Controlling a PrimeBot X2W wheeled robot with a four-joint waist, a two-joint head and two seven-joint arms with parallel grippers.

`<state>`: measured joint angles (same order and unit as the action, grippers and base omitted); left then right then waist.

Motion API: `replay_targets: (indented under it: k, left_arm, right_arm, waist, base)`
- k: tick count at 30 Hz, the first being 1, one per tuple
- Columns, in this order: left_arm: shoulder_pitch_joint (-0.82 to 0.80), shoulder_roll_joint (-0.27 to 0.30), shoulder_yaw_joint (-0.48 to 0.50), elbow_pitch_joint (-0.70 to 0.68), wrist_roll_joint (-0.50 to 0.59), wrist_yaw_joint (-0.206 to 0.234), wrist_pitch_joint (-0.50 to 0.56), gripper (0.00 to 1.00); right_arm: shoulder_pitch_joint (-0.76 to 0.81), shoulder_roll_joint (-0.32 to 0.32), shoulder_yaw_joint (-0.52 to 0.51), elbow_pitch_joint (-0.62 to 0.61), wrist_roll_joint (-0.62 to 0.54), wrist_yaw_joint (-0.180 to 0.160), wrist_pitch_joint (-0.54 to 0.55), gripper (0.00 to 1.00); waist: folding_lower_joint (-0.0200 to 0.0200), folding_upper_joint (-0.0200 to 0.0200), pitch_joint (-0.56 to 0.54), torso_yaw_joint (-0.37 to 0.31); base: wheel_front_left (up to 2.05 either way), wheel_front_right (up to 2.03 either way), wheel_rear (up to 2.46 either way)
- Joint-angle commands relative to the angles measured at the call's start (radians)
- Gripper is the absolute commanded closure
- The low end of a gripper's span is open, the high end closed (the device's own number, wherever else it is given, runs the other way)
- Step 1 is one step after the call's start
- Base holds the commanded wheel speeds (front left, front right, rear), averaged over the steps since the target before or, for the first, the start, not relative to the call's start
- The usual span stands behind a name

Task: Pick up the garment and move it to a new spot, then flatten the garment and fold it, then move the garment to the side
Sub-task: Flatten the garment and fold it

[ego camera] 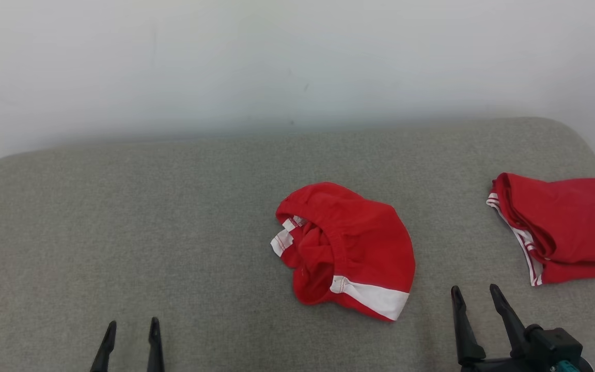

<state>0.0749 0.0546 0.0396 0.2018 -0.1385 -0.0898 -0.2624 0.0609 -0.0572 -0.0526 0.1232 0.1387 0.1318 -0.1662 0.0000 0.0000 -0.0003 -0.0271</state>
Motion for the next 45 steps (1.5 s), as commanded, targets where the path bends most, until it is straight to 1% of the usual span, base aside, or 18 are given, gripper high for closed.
replay_targets:
  k: [1, 3, 5, 7, 11, 17, 22, 24, 25, 30, 37, 38, 39, 40, 41, 45]
  left_arm:
    - [-0.028, -0.004, -0.022, -0.009, 0.0, -0.013, -0.003, 0.0]
    - [-0.03, -0.003, -0.035, -0.007, -0.01, -0.017, -0.003, 0.0]
    - [-0.043, 0.0, -0.071, 0.001, -0.023, -0.027, 0.007, 0.0]
    - [-0.059, 0.008, -0.113, 0.005, -0.043, -0.033, 0.04, 0.0]
    - [-0.093, 0.025, -0.208, 0.01, -0.101, -0.041, 0.146, 0.0]
    - [-0.171, 0.068, -0.371, 0.021, -0.201, -0.04, 0.235, 0.0]
    - [-0.255, 0.098, -0.49, 0.066, -0.252, -0.039, 0.287, 0.0]
    - [-0.292, 0.105, -0.527, 0.098, -0.264, -0.039, 0.298, 0.0]
    - [-0.327, 0.105, -0.551, 0.138, -0.278, -0.039, 0.309, 0.0]
    - [-0.416, 0.085, -0.552, 0.251, -0.273, -0.027, 0.305, 0.0]
    - [-0.484, 0.073, -0.574, 0.348, -0.298, -0.034, 0.33, 0.0]
    - [-0.489, 0.071, -0.577, 0.355, -0.305, -0.035, 0.329, 0.1]
    - [-0.494, 0.07, -0.582, 0.358, -0.311, -0.037, 0.327, 0.22]
    - [-0.501, 0.07, -0.586, 0.359, -0.318, -0.038, 0.325, 0.64]
    - [-0.506, 0.07, -0.592, 0.357, -0.324, -0.039, 0.324, 1.0]
    - [-0.528, 0.07, -0.614, 0.337, -0.348, -0.042, 0.306, 1.0]
  right_arm:
    - [-0.006, -0.001, 0.001, -0.005, -0.002, -0.003, 0.004, 0.0]
    - [-0.008, -0.002, 0.005, -0.006, -0.002, -0.003, 0.004, 0.0]
    - [-0.01, -0.003, 0.01, -0.007, -0.001, -0.003, 0.004, 0.0]
    - [-0.01, -0.003, 0.012, -0.005, 0.002, -0.003, 0.003, 0.0]
    - [-0.007, -0.003, 0.017, -0.006, 0.003, -0.003, 0.004, 0.0]
    - [-0.023, -0.006, 0.027, -0.01, 0.0, -0.003, 0.006, 0.0]
    - [-0.034, -0.007, 0.032, -0.009, 0.002, -0.003, 0.003, 0.0]
    - [-0.038, -0.006, 0.036, -0.007, 0.004, -0.003, 0.001, 0.0]
    - [-0.042, -0.006, 0.04, -0.003, 0.008, -0.003, -0.002, 0.0]
    - [-0.049, -0.004, 0.046, 0.006, 0.014, -0.003, -0.01, 0.0]
    - [-0.055, -0.001, 0.043, 0.013, 0.013, -0.003, -0.019, 0.0]
    - [-0.055, -0.001, 0.042, 0.014, 0.013, -0.003, -0.021, 0.0]
    - [-0.055, 0.0, 0.04, 0.016, 0.013, -0.003, -0.022, 0.0]
    - [-0.056, 0.0, 0.039, 0.017, 0.012, -0.003, -0.022, 0.0]
    - [-0.055, 0.001, 0.037, 0.017, 0.01, -0.003, -0.023, 0.0]
    - [-0.06, 0.003, 0.038, 0.021, 0.012, -0.003, -0.025, 0.0]
  waist:
    - [0.0, 0.0, 0.001, -0.008]
    - [0.0, 0.0, 0.001, -0.014]
    - [0.0, 0.0, 0.003, -0.028]
    - [0.0, 0.0, 0.003, -0.044]
    - [0.0, 0.0, 0.01, -0.078]
    - [0.0, 0.0, 0.031, -0.142]
    - [0.0, 0.0, 0.048, -0.191]
    - [0.0, 0.0, 0.056, -0.21]
    - [0.0, 0.0, 0.064, -0.227]
    - [0.0, 0.0, 0.081, -0.259]
    - [0.0, 0.0, 0.093, -0.276]
    - [0.0, 0.0, 0.094, -0.275]
    - [0.0, 0.0, 0.095, -0.274]
    - [0.0, 0.0, 0.096, -0.272]
    - [0.0, 0.0, 0.097, -0.269]
    - [0.0, 0.0, 0.099, -0.256]
  base:
    - [0.0, 0.0, 0.0]
    - [0.0, 0.0, 0.0]
    - [0.0, 0.0, 0.0]
    - [0.0, 0.0, 0.0]
    - [0.0, 0.0, 0.0]
    - [0.0, 0.0, 0.0]
    - [0.0, 0.0, 0.0]
    - [0.0, 0.0, 0.0]
    - [0.0, 0.0, 0.0]
    - [0.0, 0.0, 0.0]
    - [0.0, 0.0, 0.0]
    - [0.0, 0.0, 0.0]
    - [0.0, 0.0, 0.0]
    - [0.0, 0.0, 0.0]
    - [0.0, 0.0, 0.0]
    - [0.0, 0.0, 0.0]
